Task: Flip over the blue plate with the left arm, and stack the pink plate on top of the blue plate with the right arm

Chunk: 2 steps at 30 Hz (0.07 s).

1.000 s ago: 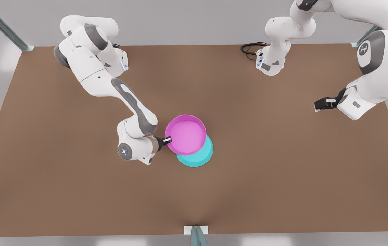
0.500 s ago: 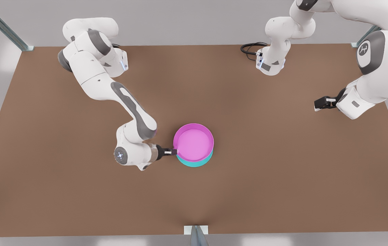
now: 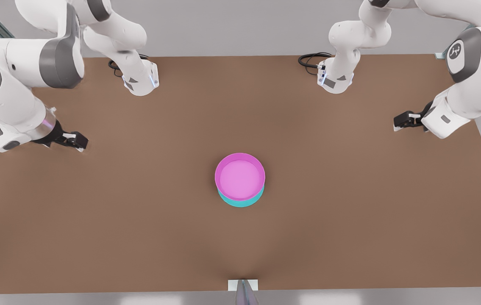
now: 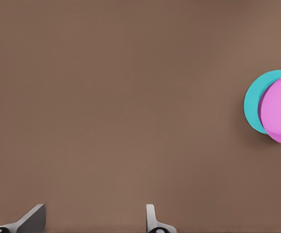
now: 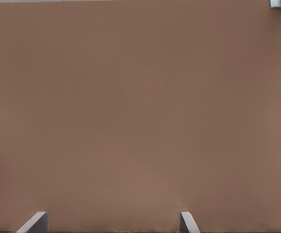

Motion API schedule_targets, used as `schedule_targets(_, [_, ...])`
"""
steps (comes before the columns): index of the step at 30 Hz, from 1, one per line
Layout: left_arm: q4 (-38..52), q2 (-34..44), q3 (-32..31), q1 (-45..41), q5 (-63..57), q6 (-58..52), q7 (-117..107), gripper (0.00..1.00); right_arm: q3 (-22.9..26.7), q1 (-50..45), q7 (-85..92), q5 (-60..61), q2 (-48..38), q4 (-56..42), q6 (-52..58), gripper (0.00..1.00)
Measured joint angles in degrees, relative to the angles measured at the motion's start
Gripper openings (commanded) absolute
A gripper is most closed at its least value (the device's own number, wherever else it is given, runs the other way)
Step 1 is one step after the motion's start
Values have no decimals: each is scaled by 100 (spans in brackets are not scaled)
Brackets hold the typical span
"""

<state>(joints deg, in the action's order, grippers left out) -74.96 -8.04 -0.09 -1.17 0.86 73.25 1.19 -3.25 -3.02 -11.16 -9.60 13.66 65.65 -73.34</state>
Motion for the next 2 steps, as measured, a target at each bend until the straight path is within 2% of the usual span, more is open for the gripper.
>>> schedule_targets(2, [13,1,-2,-2,2,-4,21,100,153,59,168,44,-256,240,108,100])
